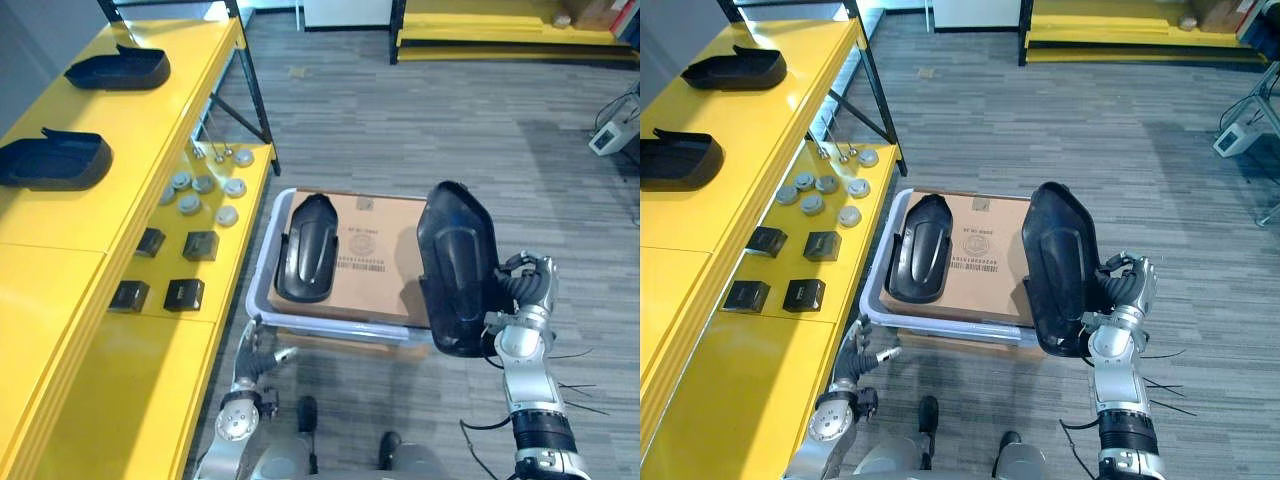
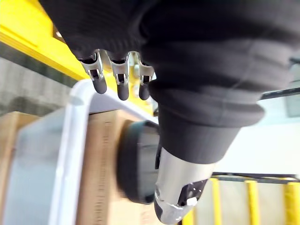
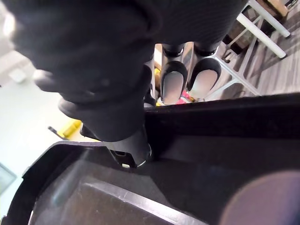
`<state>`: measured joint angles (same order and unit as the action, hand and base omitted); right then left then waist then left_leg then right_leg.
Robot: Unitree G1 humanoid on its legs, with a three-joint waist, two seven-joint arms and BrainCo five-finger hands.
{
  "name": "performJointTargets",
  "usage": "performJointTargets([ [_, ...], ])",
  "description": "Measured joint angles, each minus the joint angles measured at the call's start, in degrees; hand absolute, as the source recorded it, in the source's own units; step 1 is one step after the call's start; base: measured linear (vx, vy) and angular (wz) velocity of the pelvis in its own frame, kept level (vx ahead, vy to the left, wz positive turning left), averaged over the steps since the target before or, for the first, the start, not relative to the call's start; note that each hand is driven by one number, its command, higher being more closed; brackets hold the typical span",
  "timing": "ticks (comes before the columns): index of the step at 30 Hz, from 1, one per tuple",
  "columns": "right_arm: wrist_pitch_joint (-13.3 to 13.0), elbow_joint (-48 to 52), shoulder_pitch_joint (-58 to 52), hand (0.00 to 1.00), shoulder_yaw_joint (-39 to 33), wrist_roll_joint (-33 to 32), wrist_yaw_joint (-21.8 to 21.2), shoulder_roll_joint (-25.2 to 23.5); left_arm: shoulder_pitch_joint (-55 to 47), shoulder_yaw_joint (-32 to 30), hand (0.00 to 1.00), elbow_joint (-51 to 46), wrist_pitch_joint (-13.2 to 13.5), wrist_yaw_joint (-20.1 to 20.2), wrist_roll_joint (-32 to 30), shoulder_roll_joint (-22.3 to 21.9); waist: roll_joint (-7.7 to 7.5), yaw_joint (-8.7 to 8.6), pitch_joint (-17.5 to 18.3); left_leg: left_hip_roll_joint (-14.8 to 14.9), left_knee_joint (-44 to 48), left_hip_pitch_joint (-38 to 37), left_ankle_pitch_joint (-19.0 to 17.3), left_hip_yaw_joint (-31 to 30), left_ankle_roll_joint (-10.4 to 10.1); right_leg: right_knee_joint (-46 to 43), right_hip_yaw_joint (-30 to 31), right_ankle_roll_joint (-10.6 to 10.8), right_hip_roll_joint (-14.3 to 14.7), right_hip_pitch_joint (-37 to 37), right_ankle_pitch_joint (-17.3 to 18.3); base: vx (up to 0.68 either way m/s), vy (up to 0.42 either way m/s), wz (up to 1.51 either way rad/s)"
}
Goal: Walk over and take plastic housings, then place them on the shelf
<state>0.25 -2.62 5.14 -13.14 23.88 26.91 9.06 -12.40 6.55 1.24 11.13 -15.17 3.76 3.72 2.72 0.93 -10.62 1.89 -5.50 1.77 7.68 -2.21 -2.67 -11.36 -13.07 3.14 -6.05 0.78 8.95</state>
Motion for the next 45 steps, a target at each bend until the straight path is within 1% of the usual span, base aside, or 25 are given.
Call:
performJointTargets([
  [2,-0.06,2.82,-0.26,1.00,0.89,0.38,0.63,-1.26,0.07,0.55,0.00,-5.02,0.67,-1.30,-0.13,-0.56,-0.01,0.01,1.20,-0.07,0.03,-0.27,0.04,-0.16,0.04,-0.47,-0.15,0.03,-0.01,0.18,0.03,0.03,-0.028,0.04],
  [6,-0.48,6.76,-0.16,1.00,4.36,0.31,0.94,-2.31,1.38,3.40,0.00,-8.06,1.34,-3.04,-1.39,-1.38,0.12,0.03,2.01,-0.18,0.03,-1.23,0.17,-0.16,0.21,-0.42,-0.16,0.03,-0.11,1.16,0.03,0.00,0.000,0.00],
  [9,-2.22,9.79,-0.13,1.00,8.47,0.22,0.98,-3.99,3.44,7.87,0.00,-8.11,1.34,-4.25,-2.71,-1.81,0.12,-0.02,2.35,-0.06,0.01,-1.71,0.18,-0.15,0.23,-0.51,-0.13,0.03,0.02,1.54,0.03,-0.04,-0.004,-0.01],
  [12,-2.98,10.93,-0.10,1.00,12.42,-0.67,1.06,-4.99,5.00,13.01,0.00,-8.09,1.28,-5.12,-5.36,-2.41,0.14,-0.05,3.69,0.01,-0.04,-1.72,0.22,-0.12,0.27,-0.49,-0.01,0.03,0.03,1.43,0.03,-0.03,-0.001,-0.01],
  [13,-3.14,10.93,-0.09,1.00,13.39,-0.86,1.06,-5.22,5.30,13.83,0.00,-8.07,1.28,-5.13,-5.77,-2.46,0.12,-0.06,3.93,0.02,-0.05,-1.78,0.22,-0.09,0.28,-0.50,0.03,0.03,0.03,1.46,0.03,0.00,0.000,0.00],
  [15,-3.52,10.93,0.07,1.00,16.53,-1.11,1.08,-6.21,7.30,16.97,0.00,-6.18,1.21,-5.47,-6.72,-2.56,0.17,-0.01,5.04,0.05,-0.06,-1.86,0.22,0.08,0.28,-0.54,0.24,0.03,0.04,1.45,0.01,0.00,-0.005,-0.04],
  [21,-4.12,12.76,1.69,1.00,24.08,-3.25,1.22,-7.10,12.23,20.39,0.00,-1.21,-0.08,-7.58,-6.93,-3.10,0.05,-0.10,5.51,0.14,-0.08,-2.44,0.22,0.75,0.28,-0.56,0.76,0.04,0.15,1.76,-0.06,0.00,-0.003,-0.04],
  [24,-5.49,13.79,1.93,1.00,26.22,-4.59,1.54,-7.61,12.70,20.75,0.00,-0.89,-0.93,-8.93,-7.46,-3.11,-0.16,-0.10,5.82,0.15,-0.07,-2.46,0.22,0.88,0.28,-0.50,0.82,0.03,0.14,1.77,-0.07,0.00,0.000,0.00],
  [25,-5.71,13.79,1.93,1.00,27.12,-5.82,1.58,-7.63,13.28,20.81,1.00,-0.12,-1.38,-9.40,-7.75,-3.11,-0.22,-0.08,5.99,0.14,-0.07,-2.46,0.22,0.90,0.28,-0.47,0.83,0.03,0.15,1.76,-0.09,0.00,0.000,0.00],
  [26,-6.06,13.78,1.92,1.00,27.73,-6.69,1.50,-7.63,13.87,20.73,1.00,0.76,-1.97,-10.22,-7.93,-3.02,-0.26,-0.07,6.24,0.15,-0.07,-2.46,0.22,0.93,0.28,-0.45,0.83,0.04,0.14,1.78,-0.10,0.00,0.000,0.00],
  [32,-6.59,13.10,1.86,1.00,29.12,-10.40,0.96,-7.46,14.64,20.75,1.00,1.13,-2.26,-12.83,-7.91,-2.61,-0.33,-0.12,7.15,0.15,-0.07,-2.47,0.29,1.03,0.36,0.10,0.97,0.02,0.17,1.92,-0.52,0.00,0.000,0.00],
  [33,-6.62,12.98,1.83,0.00,29.13,-10.54,0.90,-7.37,14.99,20.72,1.00,1.13,-2.27,-13.00,-7.91,-2.23,-0.30,-0.10,7.36,0.16,-0.08,-2.47,0.29,1.04,0.36,0.58,1.05,-0.05,0.19,2.07,-0.85,-0.01,0.013,-0.05],
  [36,-7.05,12.95,1.74,0.00,29.73,-12.14,0.81,-7.03,15.28,20.71,1.00,1.13,-2.33,-13.83,-7.90,-1.77,-0.45,-0.13,7.55,0.18,-0.12,-2.47,0.29,1.18,0.36,0.88,1.36,-0.10,0.38,2.07,-1.15,-0.01,0.008,-0.06],
  [41,-8.75,12.15,0.89,0.00,31.21,-14.13,0.08,-5.11,15.37,20.39,1.00,1.12,-3.32,-13.71,-7.81,-1.23,-0.91,-0.15,8.16,0.18,-0.38,-2.46,0.29,1.38,0.36,1.50,1.63,-0.07,0.51,2.15,-1.52,-0.01,0.002,-0.02],
  [45,-8.76,11.78,0.51,0.00,30.98,-14.35,-1.85,-2.94,15.35,20.01,1.00,1.12,-3.42,-13.32,-7.80,-0.54,-1.15,-0.13,8.37,0.14,-0.39,-2.46,0.33,1.38,0.42,1.51,1.62,-0.06,0.52,2.17,-1.57,0.00,0.000,0.00],
])
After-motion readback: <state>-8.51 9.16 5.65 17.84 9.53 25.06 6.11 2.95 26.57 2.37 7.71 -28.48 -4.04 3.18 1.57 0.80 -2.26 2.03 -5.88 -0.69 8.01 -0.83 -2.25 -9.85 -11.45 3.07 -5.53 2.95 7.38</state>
